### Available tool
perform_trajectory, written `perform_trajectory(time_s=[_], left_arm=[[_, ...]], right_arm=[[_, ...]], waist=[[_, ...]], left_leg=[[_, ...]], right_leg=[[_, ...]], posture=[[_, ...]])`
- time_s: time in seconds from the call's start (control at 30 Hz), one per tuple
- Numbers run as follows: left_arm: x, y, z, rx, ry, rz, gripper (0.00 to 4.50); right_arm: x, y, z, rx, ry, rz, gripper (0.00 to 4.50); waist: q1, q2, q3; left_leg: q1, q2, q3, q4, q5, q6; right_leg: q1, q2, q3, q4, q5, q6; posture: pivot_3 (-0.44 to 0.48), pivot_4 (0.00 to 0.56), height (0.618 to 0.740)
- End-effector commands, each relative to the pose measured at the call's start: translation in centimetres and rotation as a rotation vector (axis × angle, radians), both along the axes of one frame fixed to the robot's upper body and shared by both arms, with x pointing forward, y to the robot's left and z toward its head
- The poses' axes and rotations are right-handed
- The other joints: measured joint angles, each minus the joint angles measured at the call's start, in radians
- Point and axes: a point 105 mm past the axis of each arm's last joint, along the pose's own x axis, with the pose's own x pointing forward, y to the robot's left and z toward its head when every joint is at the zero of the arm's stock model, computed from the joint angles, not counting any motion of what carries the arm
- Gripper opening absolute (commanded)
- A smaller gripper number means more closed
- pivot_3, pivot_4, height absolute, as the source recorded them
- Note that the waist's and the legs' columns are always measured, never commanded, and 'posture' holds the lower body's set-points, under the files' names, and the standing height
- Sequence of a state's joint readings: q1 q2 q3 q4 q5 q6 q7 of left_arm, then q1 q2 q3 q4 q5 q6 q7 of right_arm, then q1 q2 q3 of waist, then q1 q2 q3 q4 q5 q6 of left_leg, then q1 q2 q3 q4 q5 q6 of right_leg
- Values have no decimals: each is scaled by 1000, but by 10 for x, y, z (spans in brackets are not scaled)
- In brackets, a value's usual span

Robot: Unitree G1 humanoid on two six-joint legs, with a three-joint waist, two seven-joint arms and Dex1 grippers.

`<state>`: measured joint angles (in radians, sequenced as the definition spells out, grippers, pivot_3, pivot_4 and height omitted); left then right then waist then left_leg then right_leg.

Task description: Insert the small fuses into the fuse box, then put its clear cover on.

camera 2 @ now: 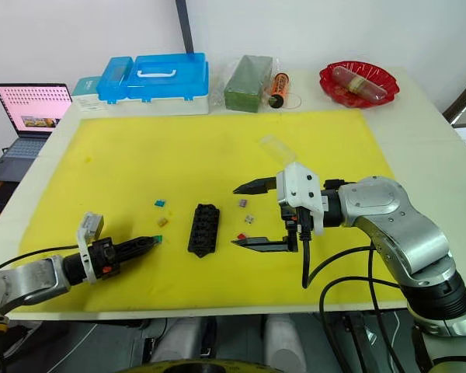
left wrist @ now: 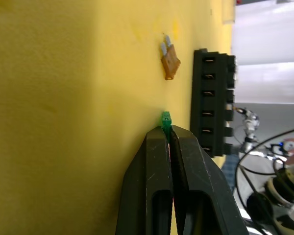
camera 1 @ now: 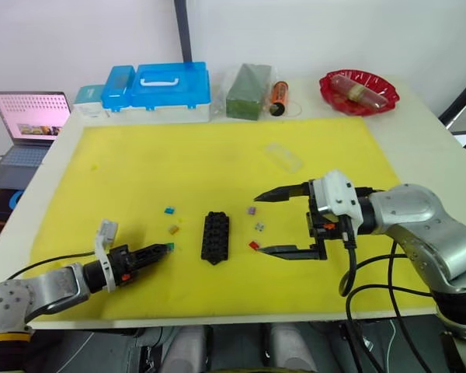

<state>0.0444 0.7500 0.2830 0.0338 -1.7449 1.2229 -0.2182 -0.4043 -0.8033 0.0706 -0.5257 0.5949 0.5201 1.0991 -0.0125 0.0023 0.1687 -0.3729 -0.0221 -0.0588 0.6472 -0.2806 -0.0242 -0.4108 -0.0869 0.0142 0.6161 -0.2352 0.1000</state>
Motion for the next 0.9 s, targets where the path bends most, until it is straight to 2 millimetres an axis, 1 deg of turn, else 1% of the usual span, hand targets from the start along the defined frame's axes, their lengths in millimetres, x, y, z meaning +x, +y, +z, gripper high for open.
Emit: perform_trajectory(time_s=[0.03, 0.1, 0.17, 0.27, 0.3, 0.33, 0.4, 0.47, 0.53, 0.57, 0.67, 0.7, 0.77, 0.8, 0.87, 0.9], left_arm=[[-4, -6, 32, -28, -120, -104, 30], [-6, -11, 47, -9, -194, -169, 30], [-6, -21, 72, 45, -357, -256, 30], [-3, -31, 95, 98, -552, -320, 30], [-3, -33, 99, 115, -605, -336, 30], [1, -36, 107, 138, -695, -327, 30], [10, -47, 116, 218, -848, -361, 30], [11, -58, 119, 239, -904, -454, 30], [8, -66, 121, 242, -991, -531, 0], [10, -70, 123, 240, -1032, -533, 0], [15, -79, 121, 300, -1170, -565, 0], [15, -82, 120, 316, -1209, -585, 0], [18, -88, 121, 325, -1281, -582, 0], [20, -91, 122, 325, -1314, -579, 0], [21, -96, 123, 330, -1370, -596, 0], [22, -99, 124, 325, -1387, -595, 0]], right_arm=[[3, -1, 16, 41, -9, -27, 4500], [5, -2, 19, 52, 15, -46, 4500], [10, -5, 22, 71, 68, -86, 4500], [15, -7, 25, 89, 130, -116, 4500], [15, -7, 26, 91, 146, -121, 4500], [16, -7, 27, 94, 159, -127, 4500], [15, -7, 28, 97, 184, -127, 4500], [13, -5, 28, 92, 193, -121, 4500], [12, -4, 28, 96, 200, -116, 4097], [12, -2, 28, 97, 201, -112, 3904], [12, 3, 28, 101, 188, -110, 2755], [12, 4, 29, 104, 184, -110, 2483], [11, 6, 29, 109, 176, -98, 2483], [11, 7, 30, 115, 174, -97, 2240], [11, 8, 29, 106, 159, -94, 1901], [11, 8, 28, 100, 148, -93, 1542]], waist=[[0, -4, 2], [0, -8, 5], [4, -11, 7], [3, -12, 7], [3, -12, 7], [3, -12, 7], [3, -12, 7], [5, -12, 7], [4, -12, 7], [3, -12, 7], [0, -12, 7], [0, -12, 7], [2, -12, 7], [2, -13, 7], [5, -13, 7], [4, -13, 7]], left_leg=[[0, 0, 0, 0, 0, 0], [-1, 0, 0, 0, 0, 0], [-2, 0, 0, 1, 0, -1], [-3, -1, 0, 1, 1, -2], [-3, -1, 1, 0, 1, -2], [-4, -1, 1, 0, 1, -2], [-4, -1, 2, -1, 1, -2], [-6, -1, 1, -1, 1, -2], [-8, -1, 1, -1, 1, -2], [-8, -1, 1, -1, 1, -2], [-11, -1, 2, -1, 1, -2], [-12, -1, 2, 0, 1, -2], [-16, -2, 2, 0, 1, -2], [-17, -2, 1, 1, 1, -2], [-17, -1, 0, 1, 1, -2], [-17, -1, 0, 1, 1, -2]], right_leg=[[0, 0, 0, 0, 0, 0], [-1, 0, 0, 0, 0, 0], [-1, -1, 0, -1, 0, 0], [0, -2, -1, -3, 0, 0], [-1, -3, 0, -4, 0, 0], [-1, -3, 0, -5, 0, 0], [-1, -3, 0, -6, 0, 0], [-3, -2, 0, -6, 0, 0], [-4, -1, -1, -6, 0, 0], [-4, -1, -1, -6, 0, 0], [-7, -1, -1, -5, 1, 0], [-9, -1, 0, -5, 1, 0], [-13, 0, -1, -3, 1, 1], [-14, 1, -1, -3, 1, 1], [-14, 1, -1, -3, 1, 1], [-14, 1, -1, -3, 2, 2]], posture=[[0, 150, 740], [0, 150, 740], [0, 150, 740], [0, 150, 740], [0, 150, 740], [0, 150, 740], [0, 150, 740], [0, 150, 740], [0, 150, 740], [0, 150, 740], [0, 150, 740], [0, 150, 740], [0, 150, 740], [0, 150, 740], [0, 150, 740], [0, 150, 740]])
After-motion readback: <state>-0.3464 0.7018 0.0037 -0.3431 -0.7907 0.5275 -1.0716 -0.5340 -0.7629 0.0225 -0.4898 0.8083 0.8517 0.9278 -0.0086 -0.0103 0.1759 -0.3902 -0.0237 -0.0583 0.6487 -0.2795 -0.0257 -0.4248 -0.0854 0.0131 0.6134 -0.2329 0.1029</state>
